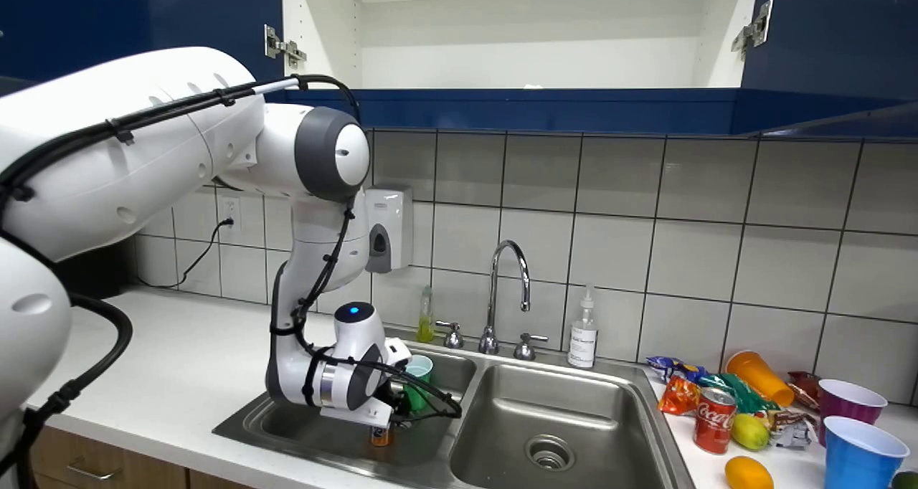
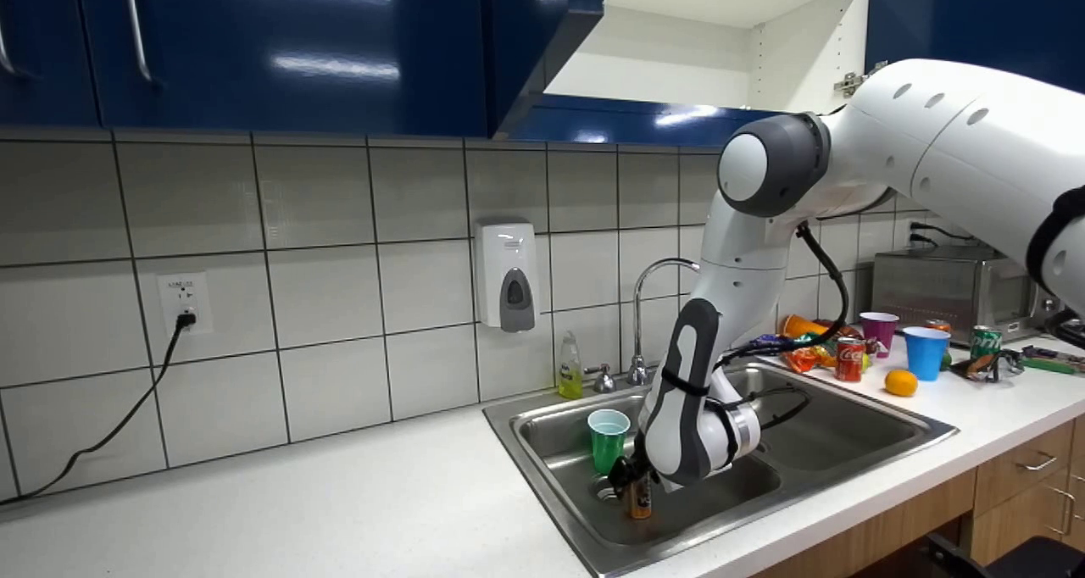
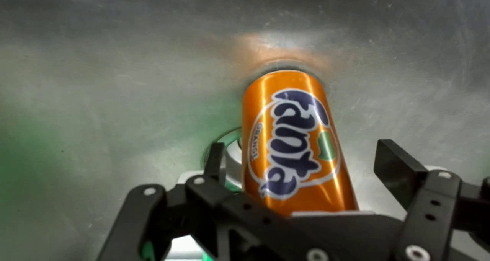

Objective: Pick up the canned drink from the shelf and put it in the sink

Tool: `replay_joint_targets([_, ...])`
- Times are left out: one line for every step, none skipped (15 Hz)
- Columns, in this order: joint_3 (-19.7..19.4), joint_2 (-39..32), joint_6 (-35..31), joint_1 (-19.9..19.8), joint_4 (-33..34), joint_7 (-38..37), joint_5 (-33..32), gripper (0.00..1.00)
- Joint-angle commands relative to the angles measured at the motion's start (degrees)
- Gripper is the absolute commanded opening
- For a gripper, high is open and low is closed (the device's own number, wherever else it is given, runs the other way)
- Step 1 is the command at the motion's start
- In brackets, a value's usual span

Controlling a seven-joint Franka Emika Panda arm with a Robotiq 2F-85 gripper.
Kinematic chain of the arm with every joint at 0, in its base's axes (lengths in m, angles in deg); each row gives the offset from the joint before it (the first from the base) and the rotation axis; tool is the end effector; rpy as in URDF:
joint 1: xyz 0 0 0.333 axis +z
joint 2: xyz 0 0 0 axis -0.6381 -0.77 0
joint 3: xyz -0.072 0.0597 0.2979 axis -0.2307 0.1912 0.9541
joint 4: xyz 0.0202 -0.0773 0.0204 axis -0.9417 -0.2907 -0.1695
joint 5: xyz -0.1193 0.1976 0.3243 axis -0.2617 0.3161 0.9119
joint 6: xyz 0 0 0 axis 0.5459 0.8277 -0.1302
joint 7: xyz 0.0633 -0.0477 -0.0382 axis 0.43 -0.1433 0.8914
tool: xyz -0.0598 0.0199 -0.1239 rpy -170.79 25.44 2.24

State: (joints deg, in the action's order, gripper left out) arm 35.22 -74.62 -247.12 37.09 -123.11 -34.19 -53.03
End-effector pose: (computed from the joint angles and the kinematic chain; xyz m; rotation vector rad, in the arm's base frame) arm 0.5774 0.0050 -0.0300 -3.0398 -0.2435 -0.6903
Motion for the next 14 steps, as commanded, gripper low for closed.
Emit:
replay_joint_targets([-0.37,2.02,0.22,1.13,-1.09,1.59,1.29,1.00])
replay_joint_targets([-0.50,2.55,0.11,1.47,-1.47,1.59,1.36,1.00])
replay_joint_targets([-0.39,3.15,0.10,1.59,-1.96,1.49,1.39,1.00])
replay_joint_targets([-0.50,3.57,0.10,1.84,-1.97,1.50,1.45,1.00])
replay_joint_targets([-0.39,4.17,0.10,1.96,-2.41,1.40,1.50,1.00])
replay_joint_targets([-0.69,4.73,0.11,2.42,-2.62,1.18,1.92,1.00])
replay_joint_targets([-0.80,5.26,0.11,2.51,-2.93,1.11,2.07,1.00])
replay_joint_targets([-0.72,5.67,0.10,2.37,-3.14,1.15,2.03,1.00])
replay_joint_targets([-0.67,6.18,0.10,2.23,-3.54,0.96,2.29,1.00])
replay_joint_targets([-0.74,6.67,0.10,2.20,-3.96,0.89,2.52,1.00])
replay_joint_targets([-0.86,7.26,0.09,2.19,-4.56,0.81,2.82,1.00])
replay_joint_targets([-0.93,7.93,0.09,2.22,-5.29,0.67,3.21,1.00])
replay_joint_targets([-1.12,8.74,0.09,2.32,-6.16,0.57,3.63,1.00])
replay_joint_targets([-1.22,9.53,0.09,2.36,-7.02,0.54,3.94,1.00])
